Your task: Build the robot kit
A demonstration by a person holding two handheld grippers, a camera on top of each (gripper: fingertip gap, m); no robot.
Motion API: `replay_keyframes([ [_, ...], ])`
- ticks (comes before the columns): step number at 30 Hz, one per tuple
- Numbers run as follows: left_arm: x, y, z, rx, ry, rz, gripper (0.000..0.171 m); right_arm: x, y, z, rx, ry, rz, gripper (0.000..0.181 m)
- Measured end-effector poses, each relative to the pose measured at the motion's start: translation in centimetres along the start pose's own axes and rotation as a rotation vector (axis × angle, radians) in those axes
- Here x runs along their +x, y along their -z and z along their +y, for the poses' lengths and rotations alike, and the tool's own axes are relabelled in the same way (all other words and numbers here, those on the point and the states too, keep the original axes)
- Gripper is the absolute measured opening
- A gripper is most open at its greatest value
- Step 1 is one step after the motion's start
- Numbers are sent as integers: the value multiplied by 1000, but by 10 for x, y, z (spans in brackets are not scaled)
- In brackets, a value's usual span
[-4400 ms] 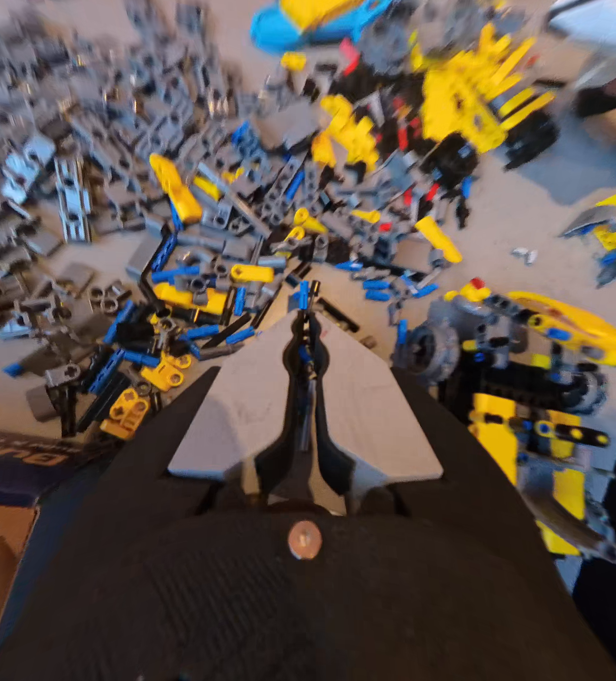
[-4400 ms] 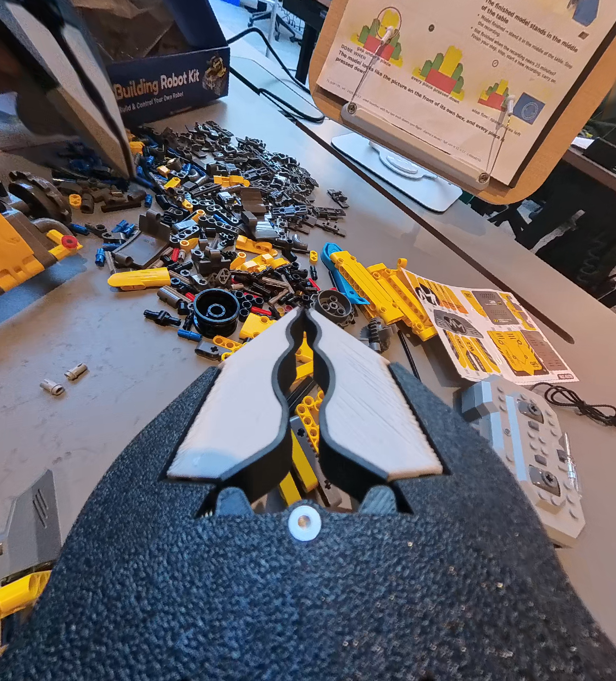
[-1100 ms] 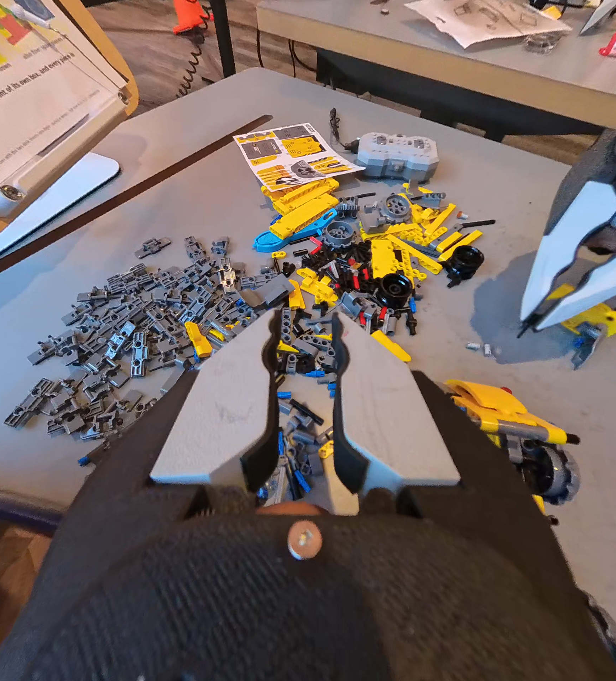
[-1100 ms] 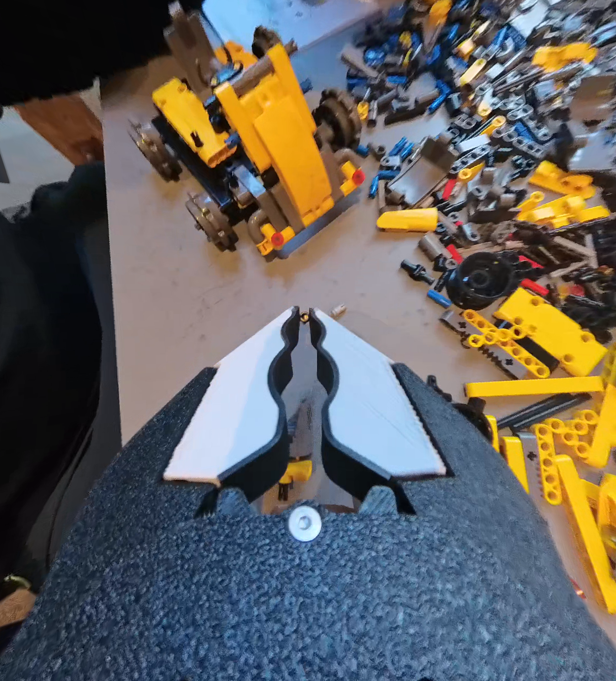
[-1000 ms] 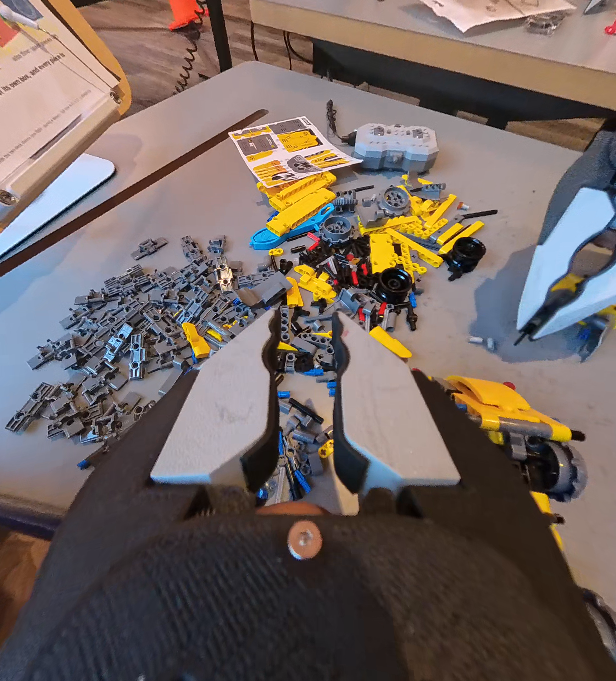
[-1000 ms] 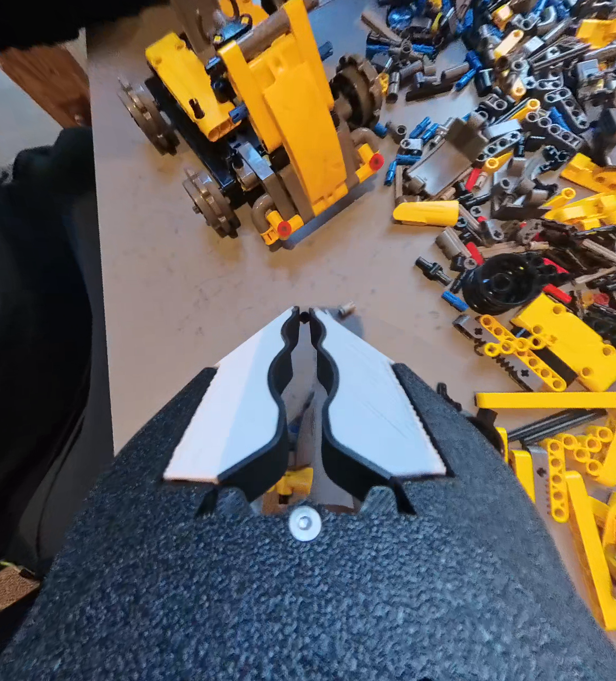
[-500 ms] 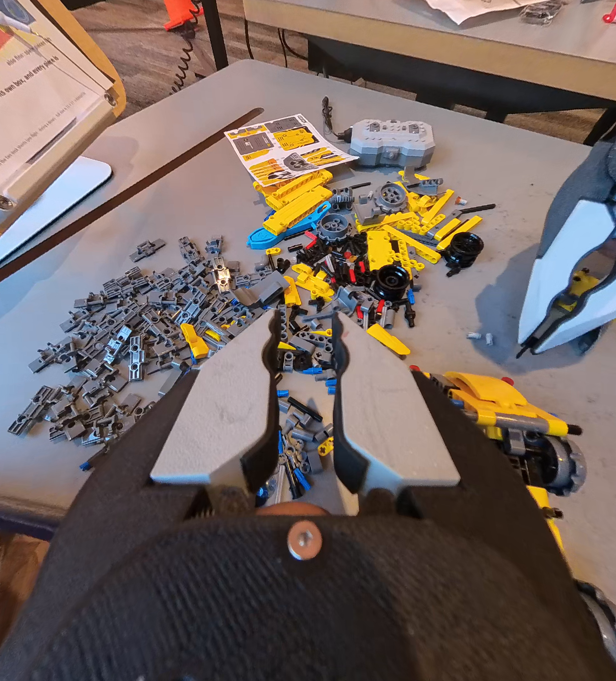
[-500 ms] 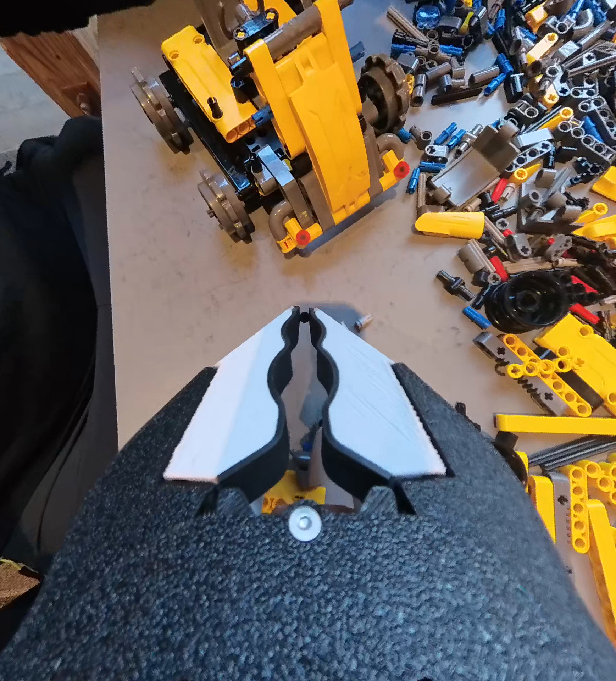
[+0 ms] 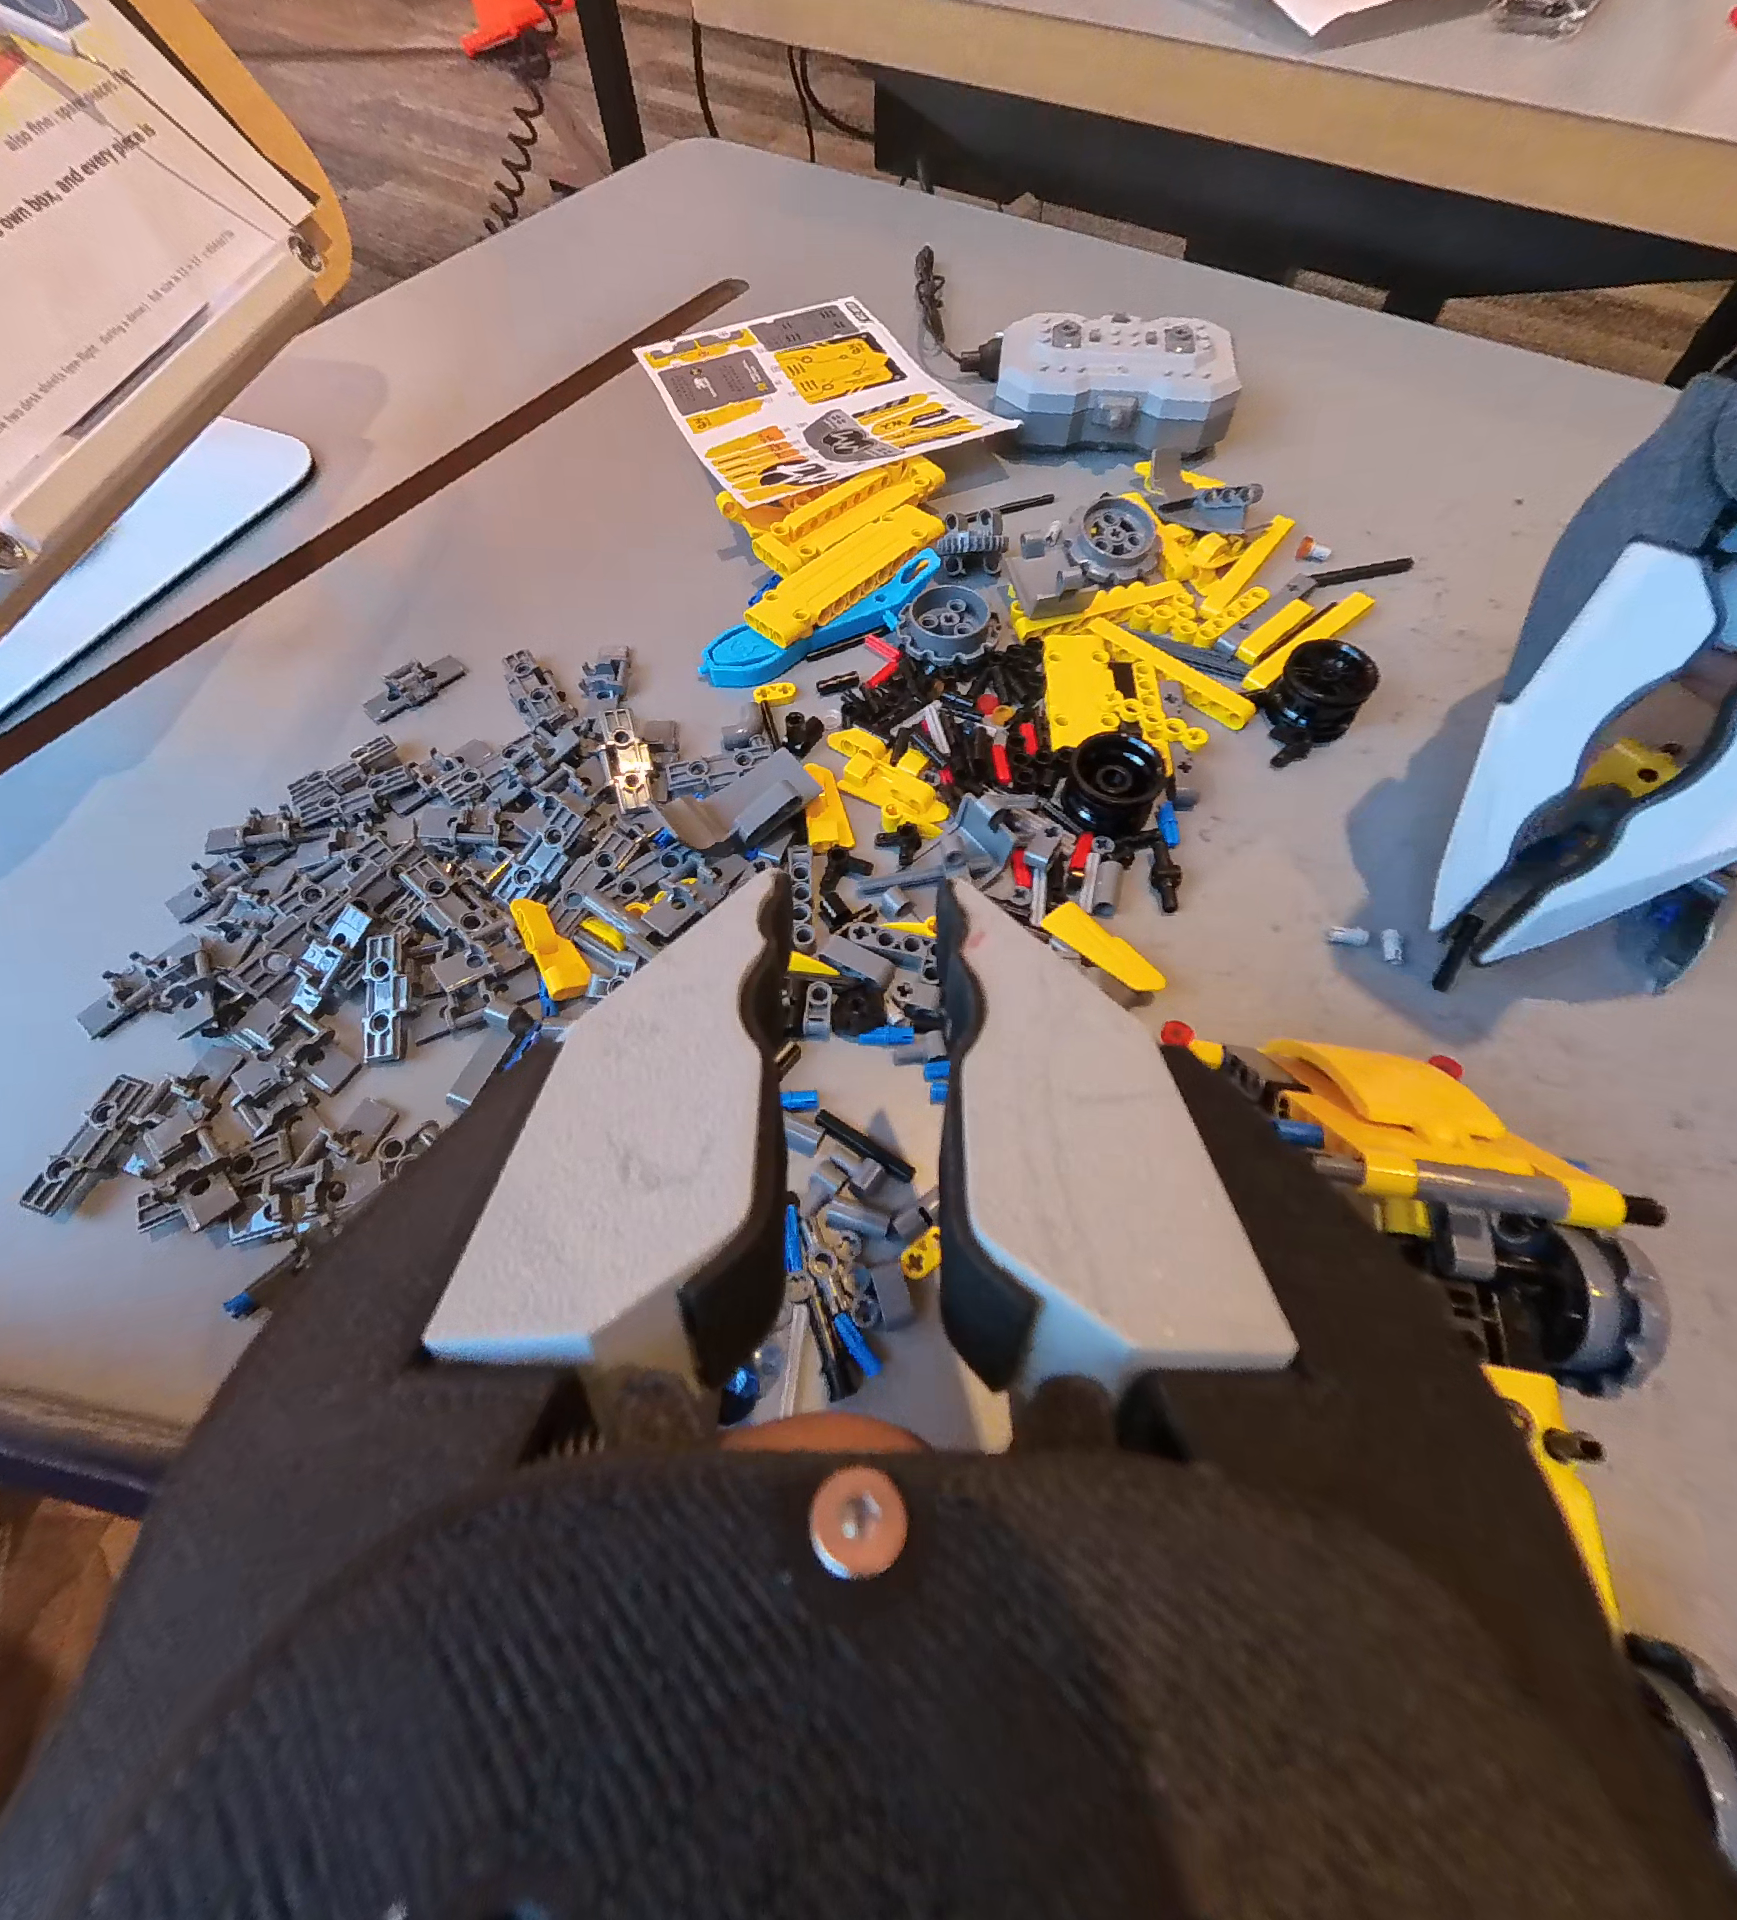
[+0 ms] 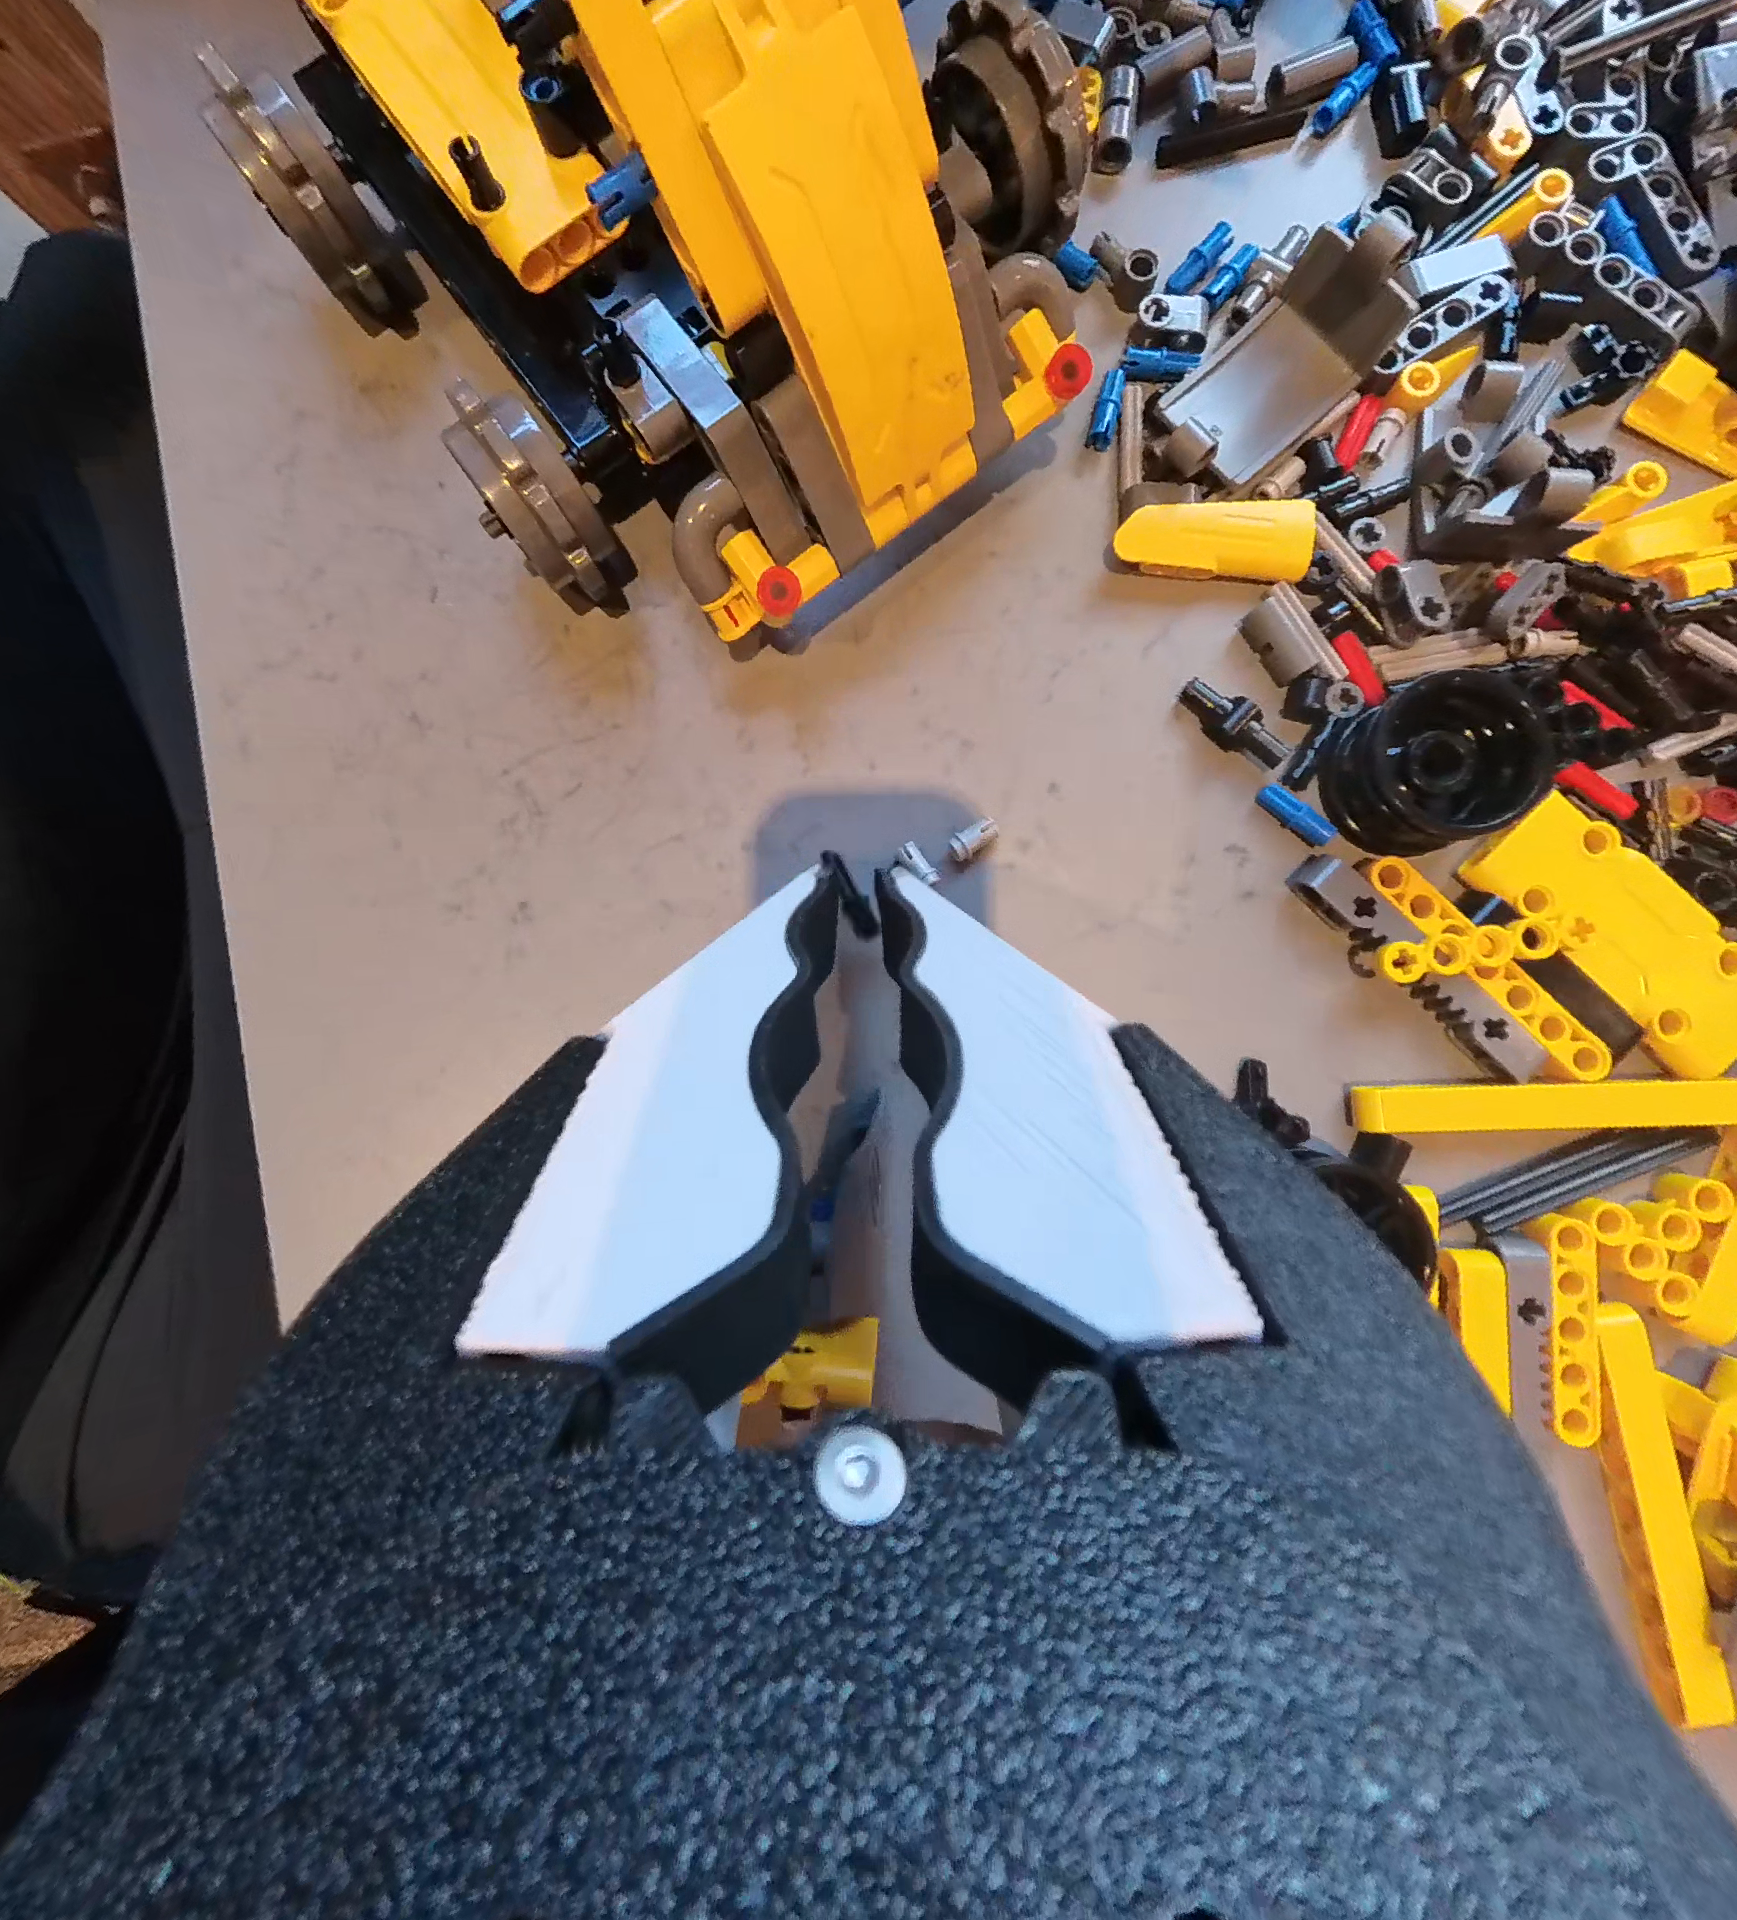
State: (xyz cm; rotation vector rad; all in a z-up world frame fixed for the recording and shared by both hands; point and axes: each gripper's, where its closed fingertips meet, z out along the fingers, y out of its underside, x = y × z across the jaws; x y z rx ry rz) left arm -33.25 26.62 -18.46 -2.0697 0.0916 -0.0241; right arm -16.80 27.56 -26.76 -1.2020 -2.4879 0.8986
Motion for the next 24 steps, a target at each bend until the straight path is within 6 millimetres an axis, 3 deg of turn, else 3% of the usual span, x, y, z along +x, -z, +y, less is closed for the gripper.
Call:
replay_keyframes([
  [14, 0, -6, 6, -25, -4, -3, 26, 8, 10, 6, 48, -40, 35, 13],
  [24, 1, -1, -1, 4, -8, -5, 26, 14, 24, -20, 158, -55, 65, 14],
])
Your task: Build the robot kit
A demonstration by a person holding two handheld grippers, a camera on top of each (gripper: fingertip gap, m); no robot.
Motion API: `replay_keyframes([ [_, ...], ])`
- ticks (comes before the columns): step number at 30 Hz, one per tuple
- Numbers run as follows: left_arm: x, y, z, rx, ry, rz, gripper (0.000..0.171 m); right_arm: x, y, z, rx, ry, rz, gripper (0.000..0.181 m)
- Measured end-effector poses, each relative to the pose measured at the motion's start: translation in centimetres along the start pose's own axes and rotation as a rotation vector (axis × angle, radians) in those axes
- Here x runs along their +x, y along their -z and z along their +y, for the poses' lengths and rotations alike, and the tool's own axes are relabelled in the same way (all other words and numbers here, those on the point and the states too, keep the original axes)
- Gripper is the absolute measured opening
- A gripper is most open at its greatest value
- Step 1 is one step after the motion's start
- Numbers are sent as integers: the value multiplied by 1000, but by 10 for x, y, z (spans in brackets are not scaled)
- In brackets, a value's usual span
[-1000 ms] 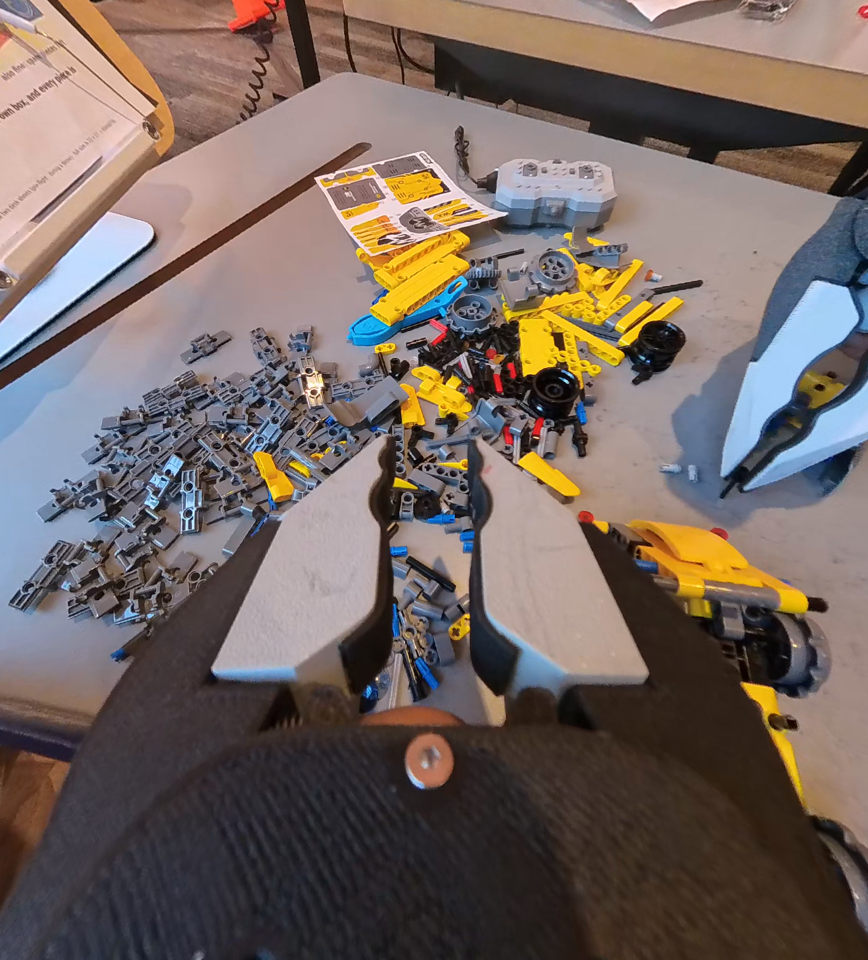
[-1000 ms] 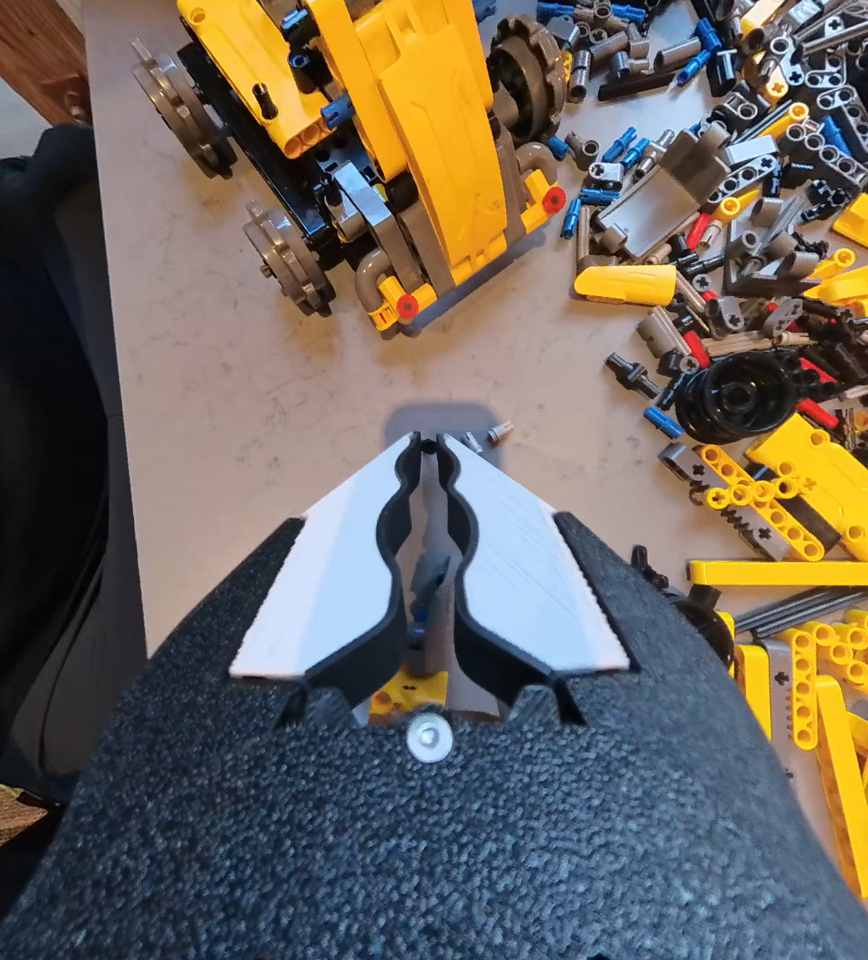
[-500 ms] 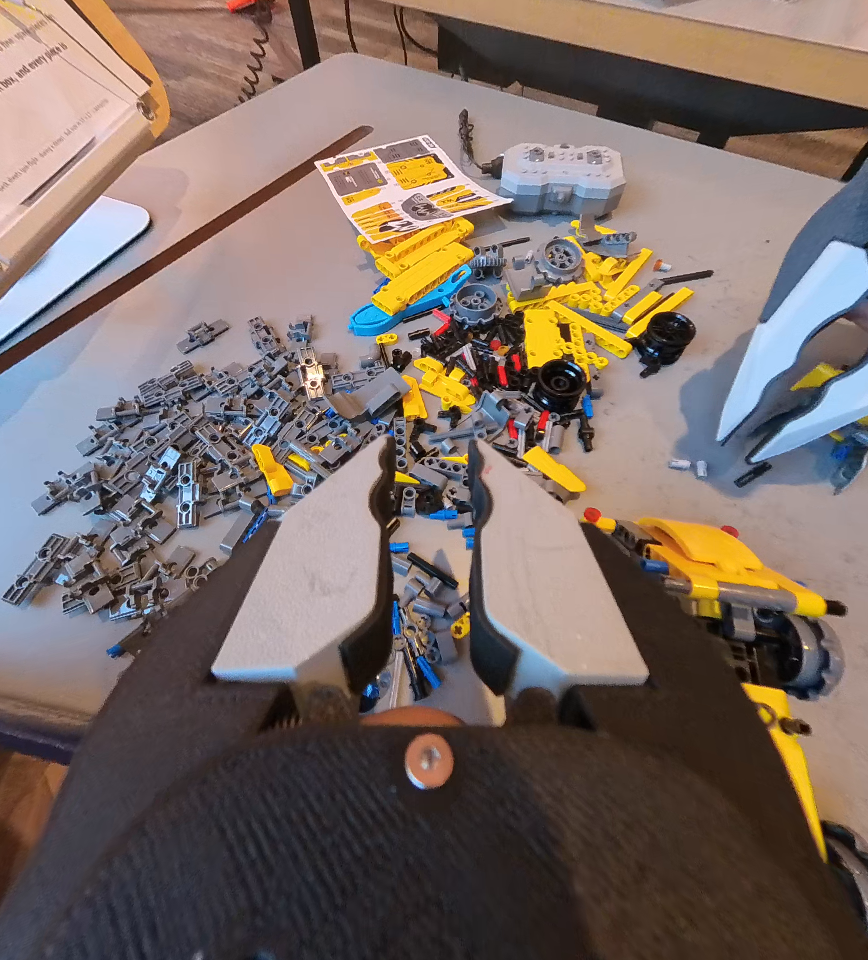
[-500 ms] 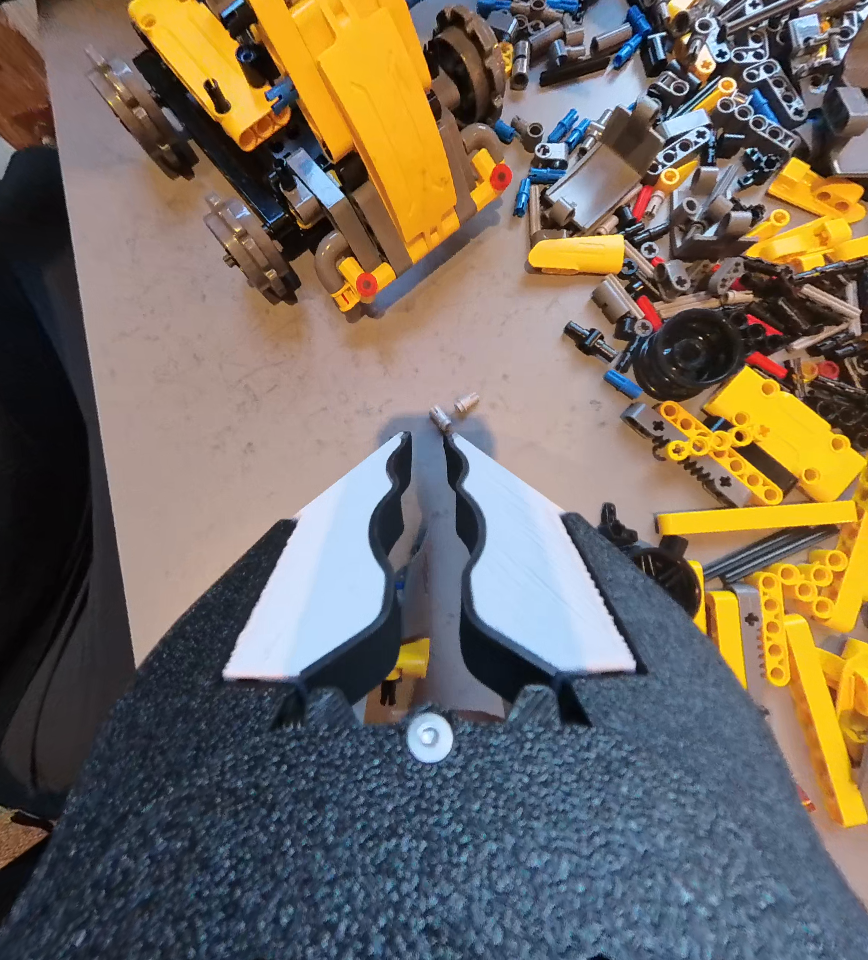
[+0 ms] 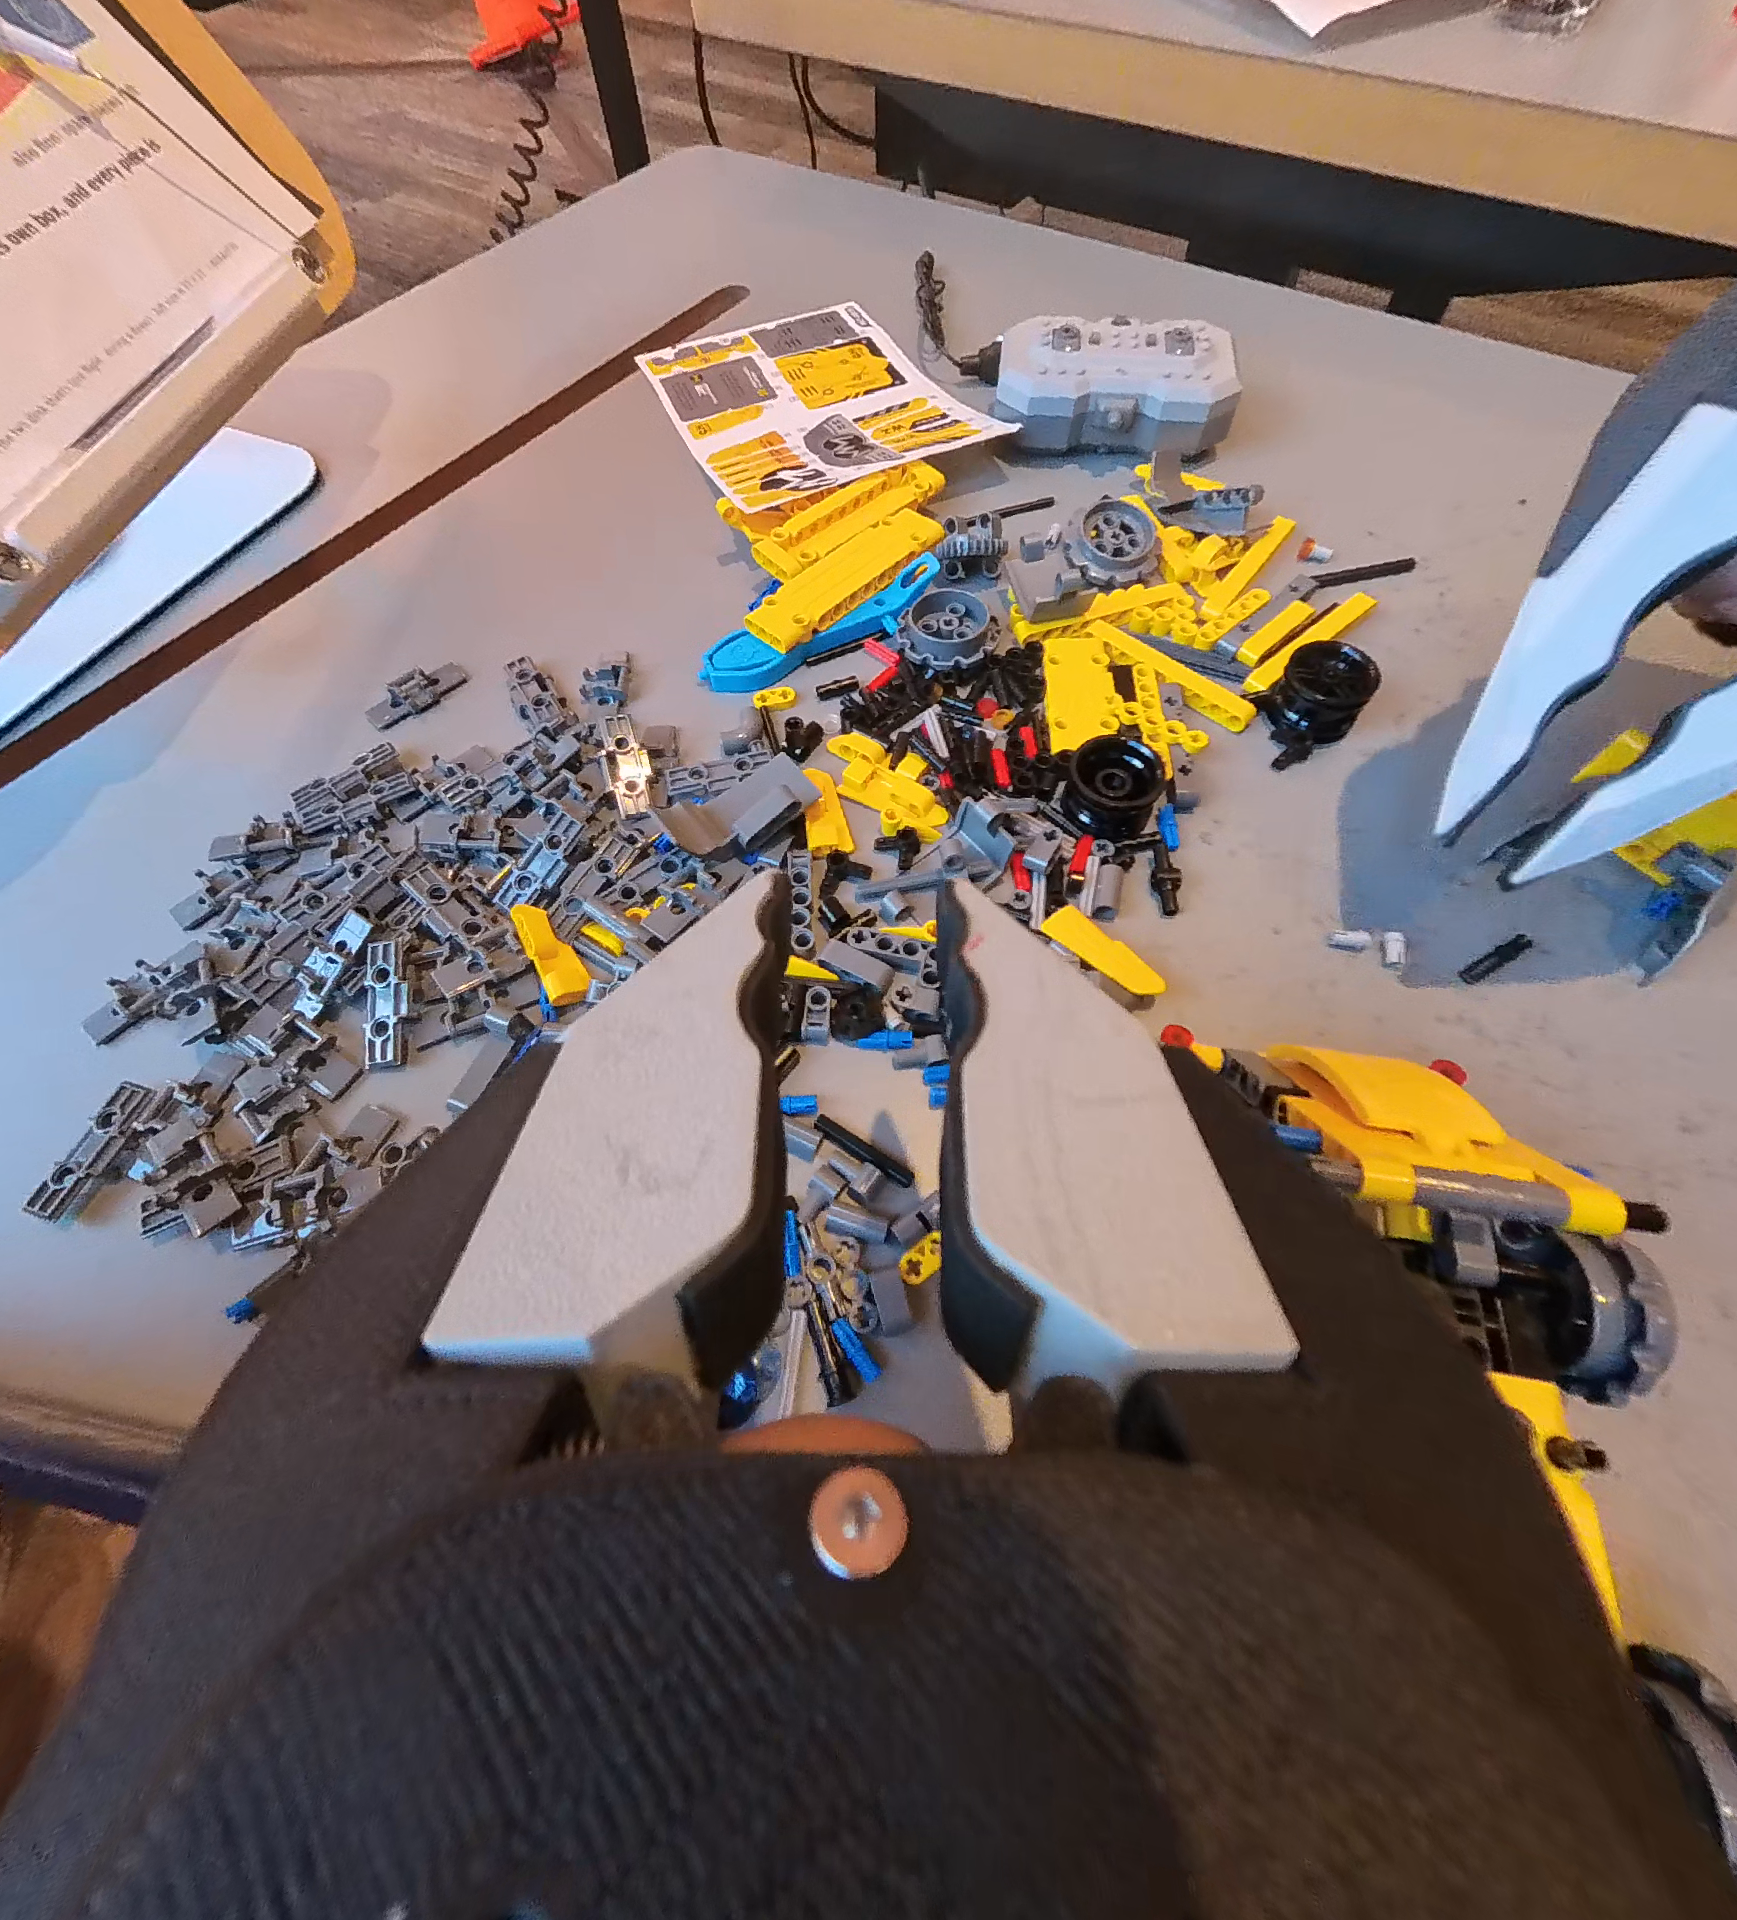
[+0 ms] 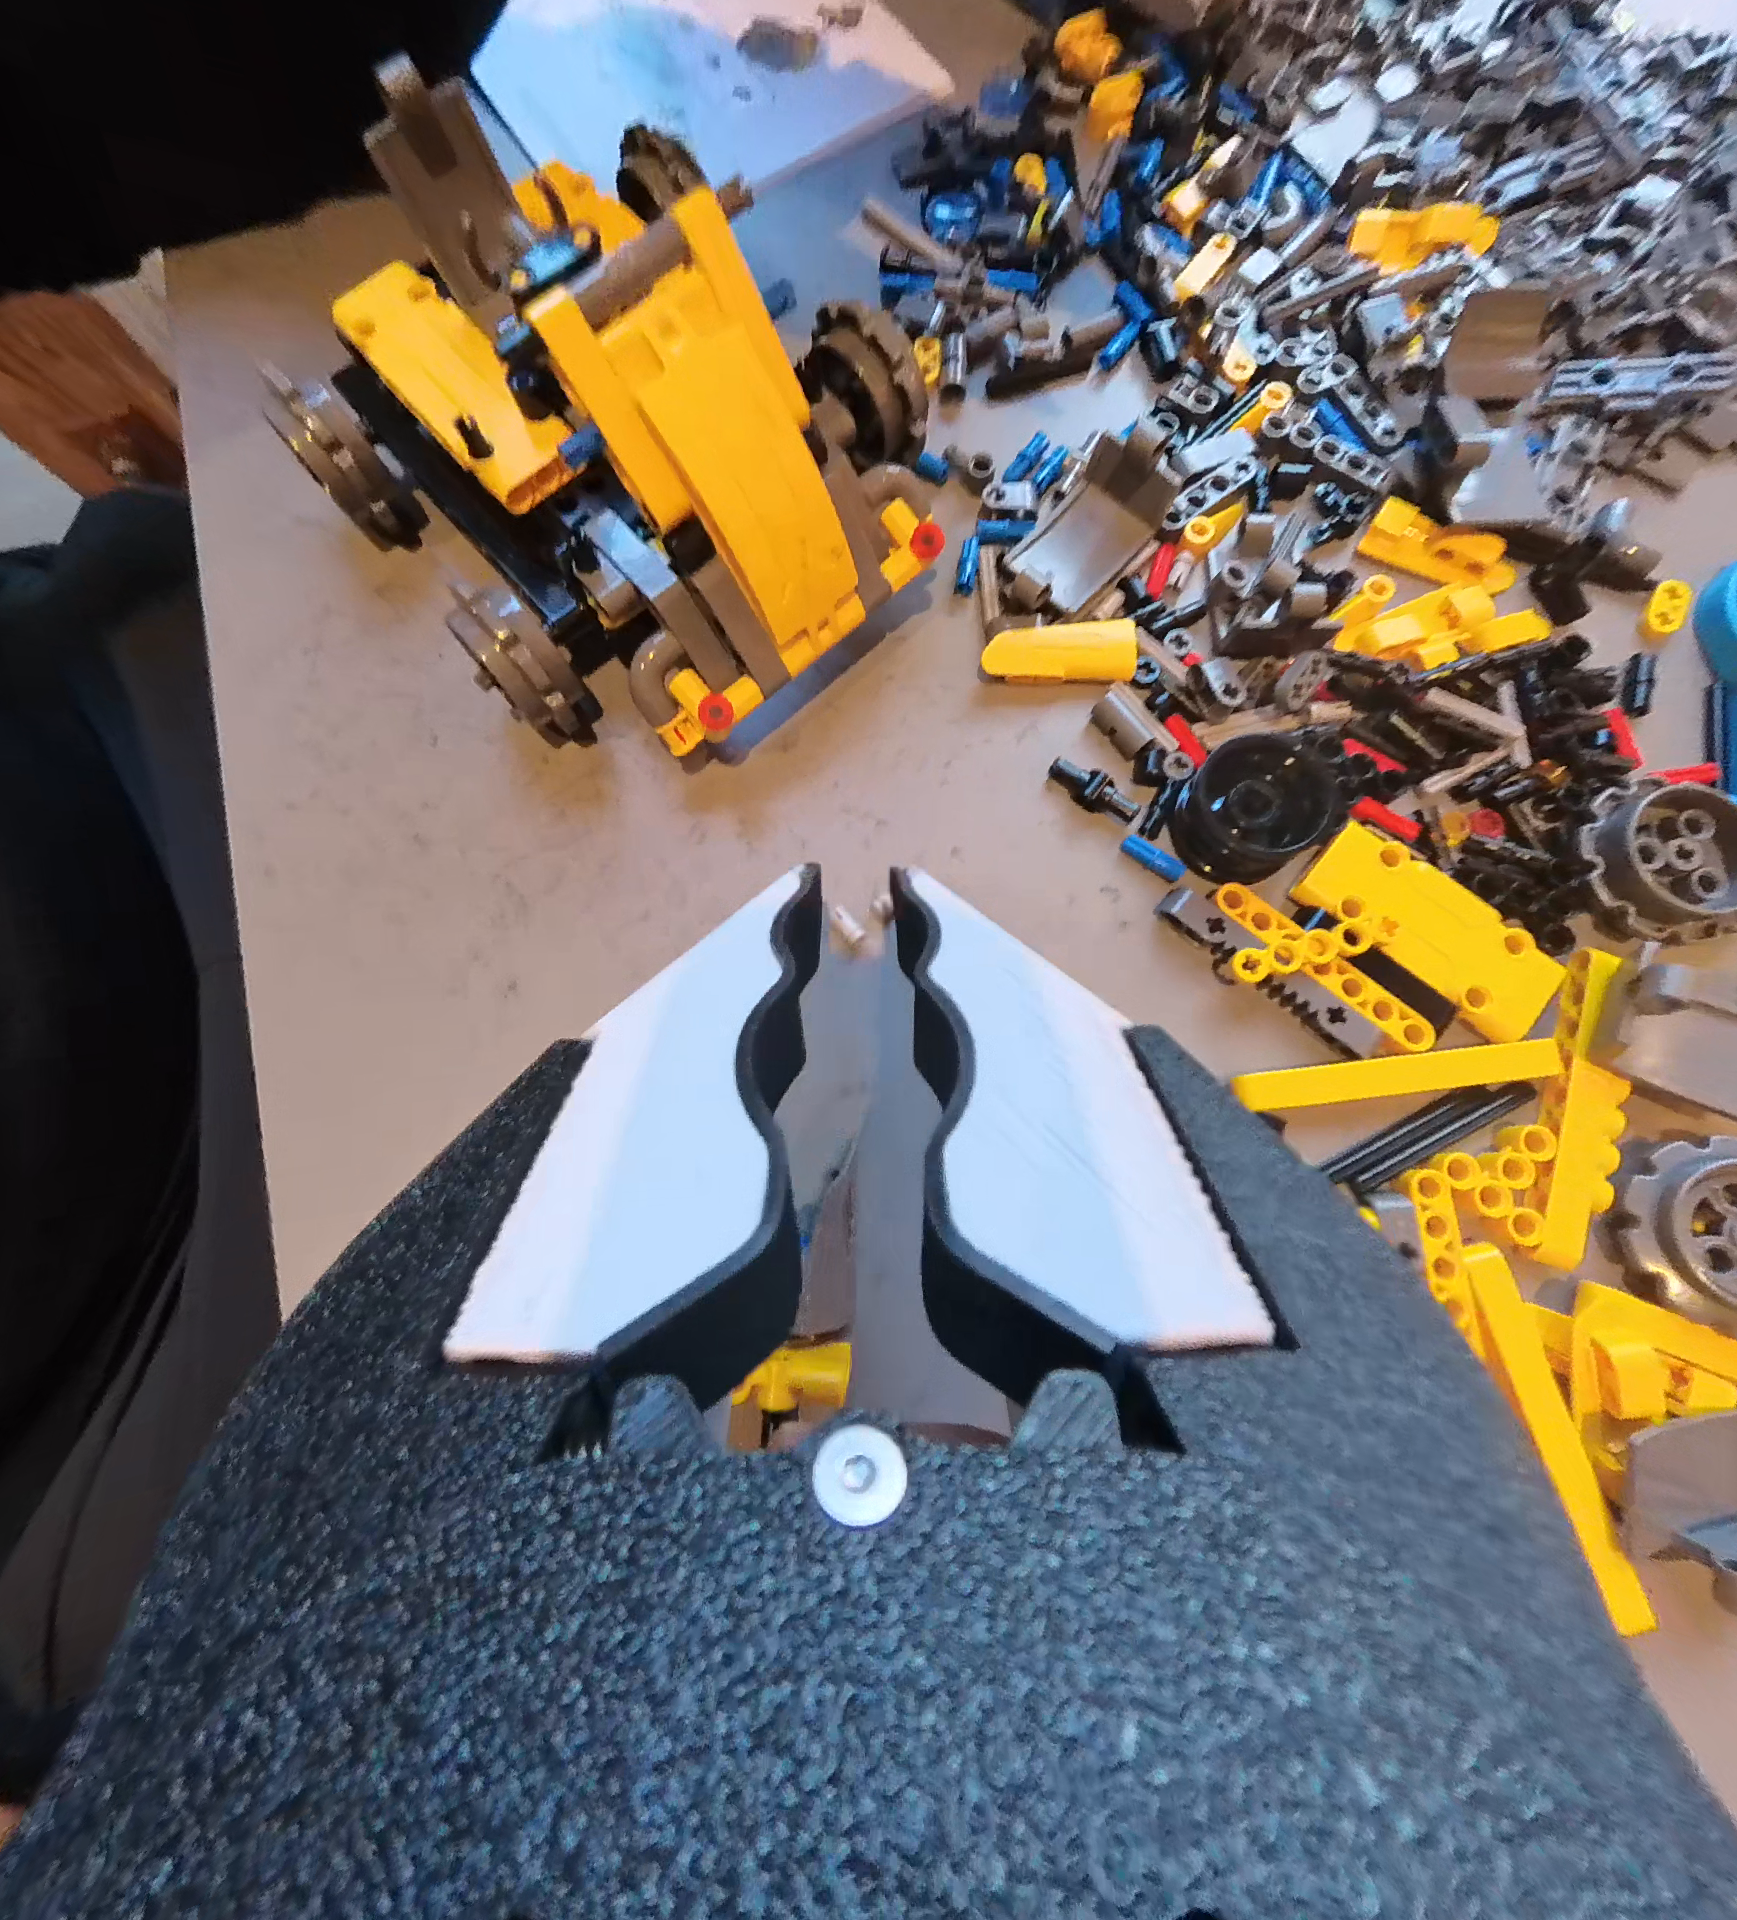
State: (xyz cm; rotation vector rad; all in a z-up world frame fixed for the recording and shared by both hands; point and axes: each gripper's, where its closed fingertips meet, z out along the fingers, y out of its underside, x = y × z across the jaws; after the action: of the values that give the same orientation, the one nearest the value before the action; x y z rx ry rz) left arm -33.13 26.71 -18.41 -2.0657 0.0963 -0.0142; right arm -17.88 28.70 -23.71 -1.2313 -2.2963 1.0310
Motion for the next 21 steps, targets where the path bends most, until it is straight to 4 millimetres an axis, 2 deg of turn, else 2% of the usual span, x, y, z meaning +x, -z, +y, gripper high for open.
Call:
replay_keyframes([
  [10, -1, -2, 2, -6, 4, -3, 26, 26, 31, -32, 261, -52, 151, 14],
  [15, -2, -3, 3, -10, -3, -10, 26, 34, 41, -32, 309, -91, 190, 14],
  [21, -4, -4, 4, -13, 1, -15, 26, 35, 39, -33, 297, -89, 195, 13],
])
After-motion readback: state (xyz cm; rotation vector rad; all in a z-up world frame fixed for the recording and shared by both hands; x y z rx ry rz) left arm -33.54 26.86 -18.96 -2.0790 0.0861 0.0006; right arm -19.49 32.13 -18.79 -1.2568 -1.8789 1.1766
